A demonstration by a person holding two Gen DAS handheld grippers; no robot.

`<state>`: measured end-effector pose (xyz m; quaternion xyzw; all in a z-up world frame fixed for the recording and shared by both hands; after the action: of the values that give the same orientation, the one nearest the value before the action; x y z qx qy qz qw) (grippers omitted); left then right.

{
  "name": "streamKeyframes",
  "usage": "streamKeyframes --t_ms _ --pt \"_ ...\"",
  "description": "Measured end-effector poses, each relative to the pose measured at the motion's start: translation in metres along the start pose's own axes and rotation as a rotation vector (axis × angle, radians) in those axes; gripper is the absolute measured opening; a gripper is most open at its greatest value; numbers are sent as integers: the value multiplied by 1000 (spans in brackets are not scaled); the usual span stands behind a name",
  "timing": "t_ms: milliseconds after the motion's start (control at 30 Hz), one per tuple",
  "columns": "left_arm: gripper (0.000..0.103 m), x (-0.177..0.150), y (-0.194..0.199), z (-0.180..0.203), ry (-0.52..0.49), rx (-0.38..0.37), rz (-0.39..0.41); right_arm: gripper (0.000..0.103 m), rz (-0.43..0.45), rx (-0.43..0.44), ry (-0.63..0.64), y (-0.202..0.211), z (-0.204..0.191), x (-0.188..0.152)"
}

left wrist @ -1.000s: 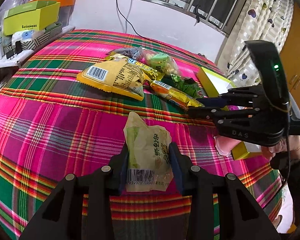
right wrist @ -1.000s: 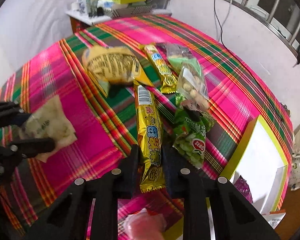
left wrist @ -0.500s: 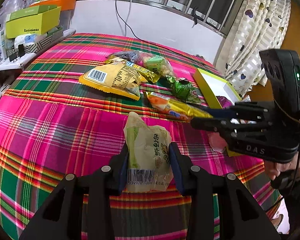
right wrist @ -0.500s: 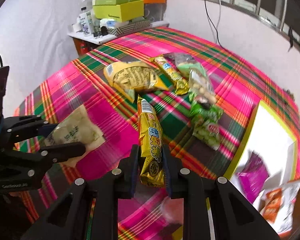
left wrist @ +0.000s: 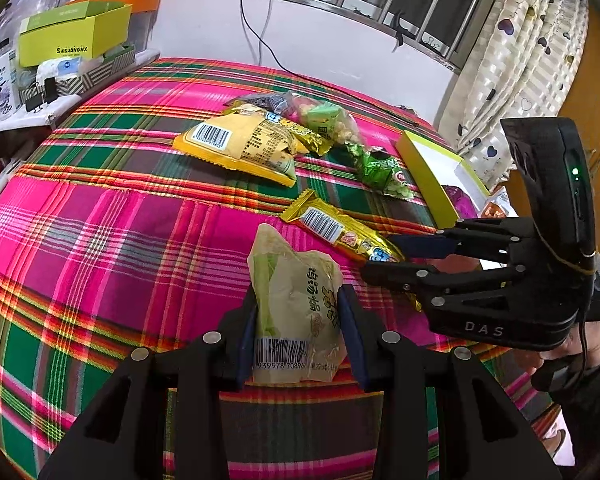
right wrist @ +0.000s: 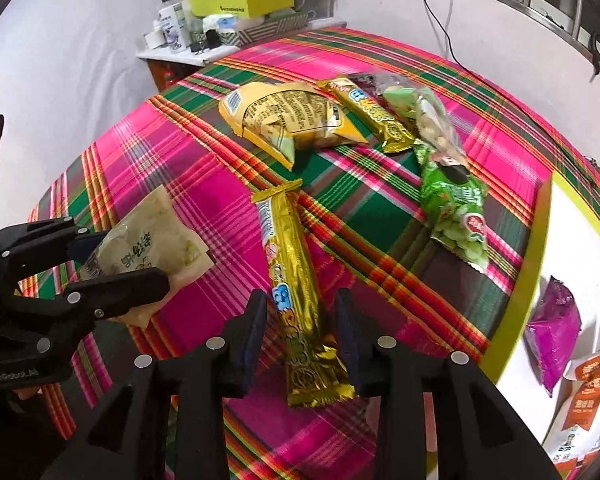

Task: Organize snacks
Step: 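Grasp the gold candy bar with the right tool while the left tool holds the pale green bag, then lower the gold bar into the box with the right tool while the left tool carries its bag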

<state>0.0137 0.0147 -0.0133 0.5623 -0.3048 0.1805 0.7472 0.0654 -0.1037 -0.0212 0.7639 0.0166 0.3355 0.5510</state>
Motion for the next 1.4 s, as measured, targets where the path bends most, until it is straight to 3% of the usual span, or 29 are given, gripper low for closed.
streamKeyframes --t_ms 33,67,667,1400 --pt "39 0 0 0 1 0 -1 22 4 -1 -3 0 -1 0" --pt "39 -1 0 -1 1 0 -2 20 8 3 -5 0 -2 0" --pt "39 2 22 15 -25 1 27 19 217 19 -94 70 -8 -16" --pt "39 17 29 67 -104 -47 46 19 321 9 -222 120 27 -55"
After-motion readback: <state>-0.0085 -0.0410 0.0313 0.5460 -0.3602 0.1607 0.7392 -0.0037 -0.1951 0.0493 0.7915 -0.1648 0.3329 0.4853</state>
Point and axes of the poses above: each gripper's, at about its wrist camera, not at the fingertips, and y roughly against the way its jaws point, z to its right, x to its top, the point moved 5 cm from there along -y, roughly the way its jaws point, and after that the axes turned 9 degrees about -y, right-handed, at the moved point
